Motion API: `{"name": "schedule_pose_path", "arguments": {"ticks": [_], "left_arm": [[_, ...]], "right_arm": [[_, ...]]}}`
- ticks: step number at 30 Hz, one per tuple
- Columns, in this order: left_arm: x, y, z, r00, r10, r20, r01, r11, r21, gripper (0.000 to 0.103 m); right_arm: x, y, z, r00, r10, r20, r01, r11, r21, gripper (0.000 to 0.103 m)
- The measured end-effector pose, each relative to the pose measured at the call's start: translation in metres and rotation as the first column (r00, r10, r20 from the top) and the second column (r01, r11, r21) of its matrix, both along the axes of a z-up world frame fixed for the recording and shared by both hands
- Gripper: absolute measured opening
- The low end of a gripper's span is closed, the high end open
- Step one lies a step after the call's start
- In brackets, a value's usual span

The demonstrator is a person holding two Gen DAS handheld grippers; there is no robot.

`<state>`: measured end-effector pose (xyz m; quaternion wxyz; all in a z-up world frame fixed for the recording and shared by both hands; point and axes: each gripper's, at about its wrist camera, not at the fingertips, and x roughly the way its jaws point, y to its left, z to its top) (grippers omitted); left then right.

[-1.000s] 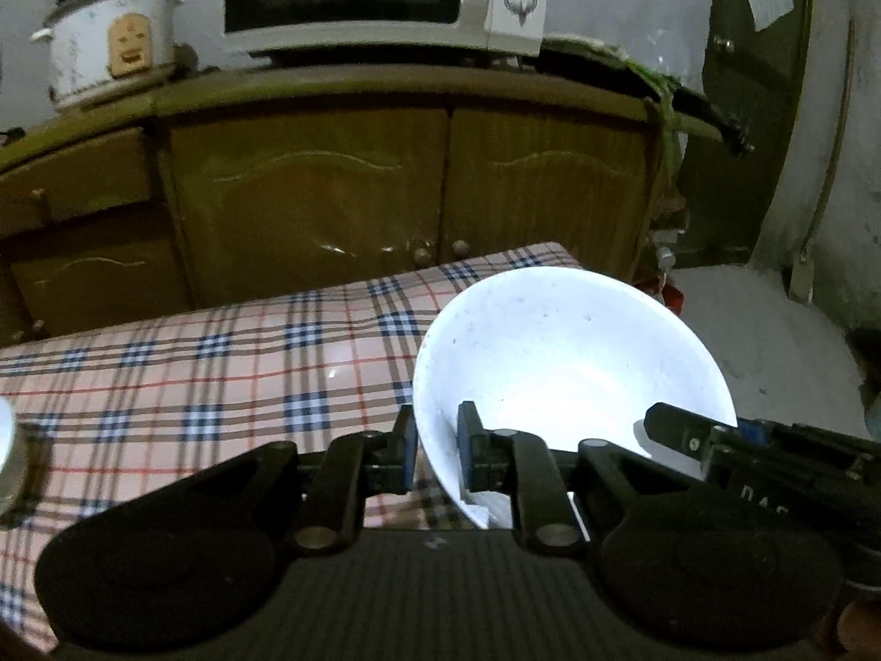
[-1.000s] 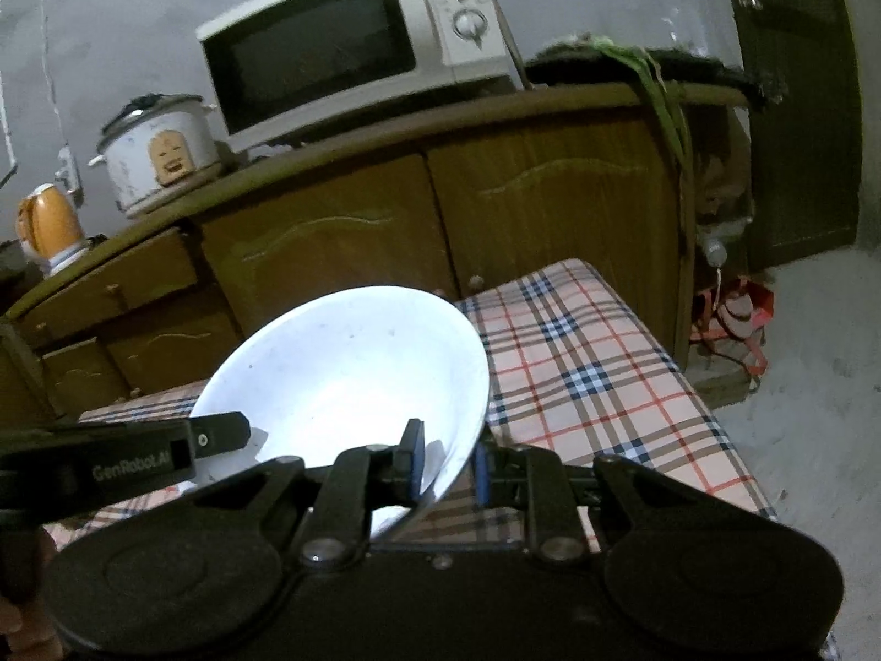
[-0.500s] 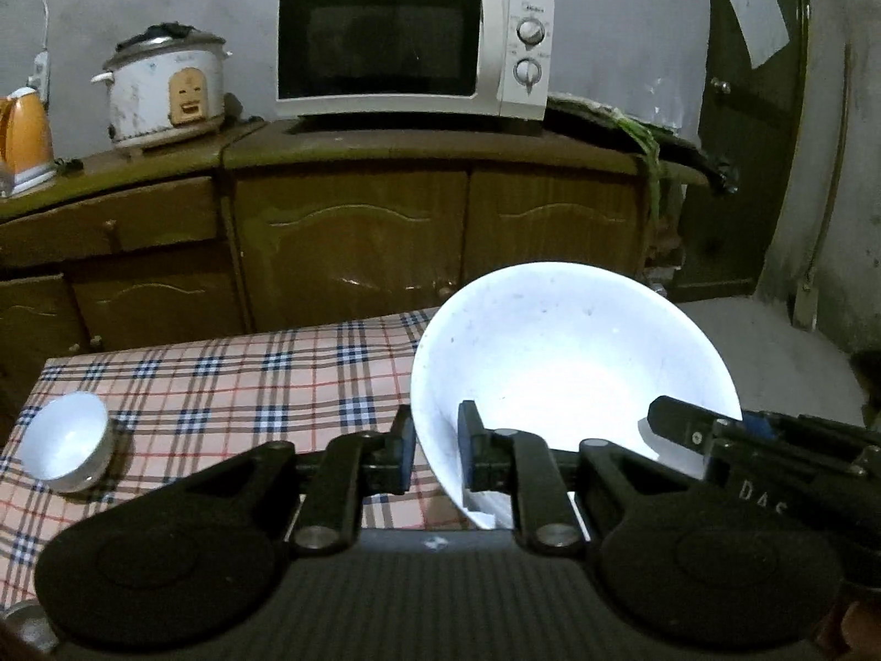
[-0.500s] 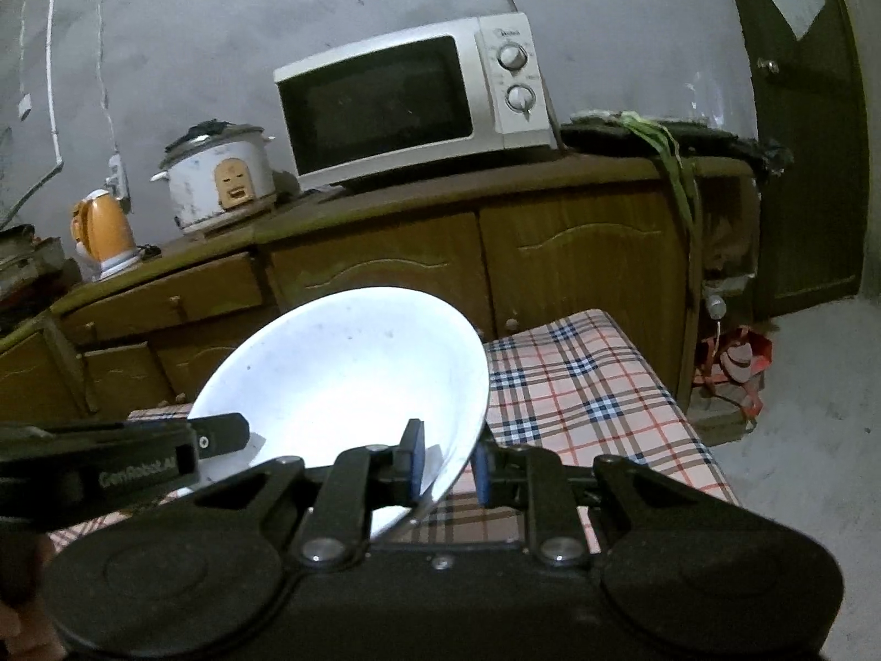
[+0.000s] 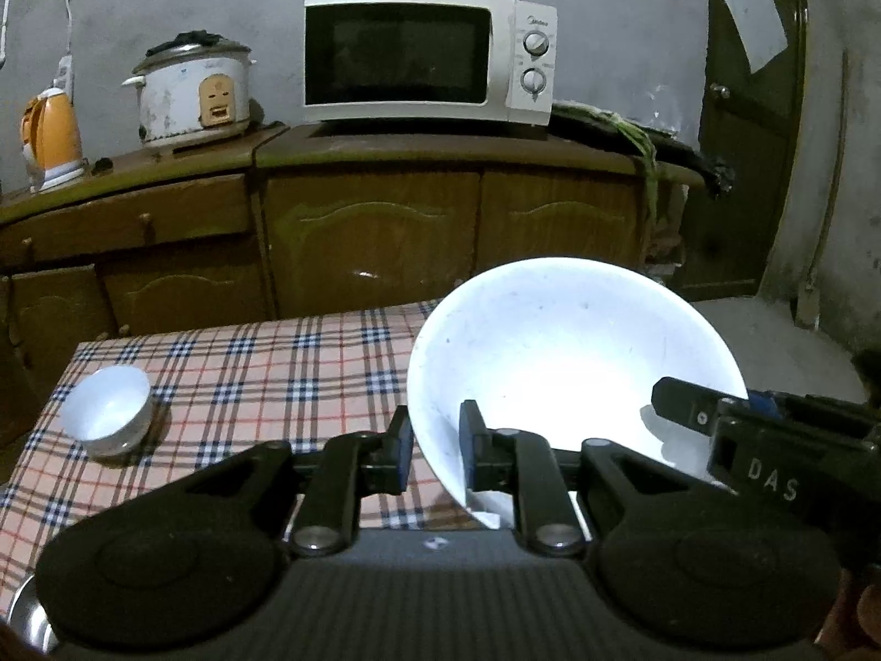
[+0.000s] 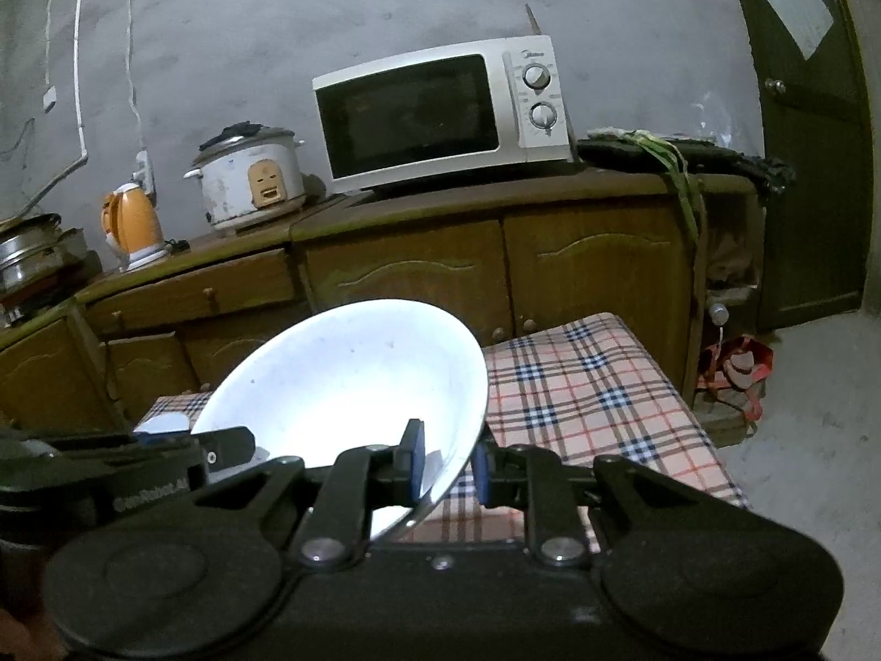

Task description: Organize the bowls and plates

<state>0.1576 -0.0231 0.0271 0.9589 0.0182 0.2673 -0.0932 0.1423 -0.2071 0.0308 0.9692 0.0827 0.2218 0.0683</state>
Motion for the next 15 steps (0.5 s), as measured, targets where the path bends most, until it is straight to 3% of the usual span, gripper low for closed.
{"name": "schedule_pose_path", "arguments": {"ticks": [15], "left_arm": [[-0.02, 0.013, -0.022, 0.999, 0.01, -0.031, -0.01, 1.0, -0.001, 0.019]], "right_arm": [[-0.025, 0.016, -0.021, 1.0, 0.012, -0.025, -0.012, 1.0, -0.009, 0.024]]}}
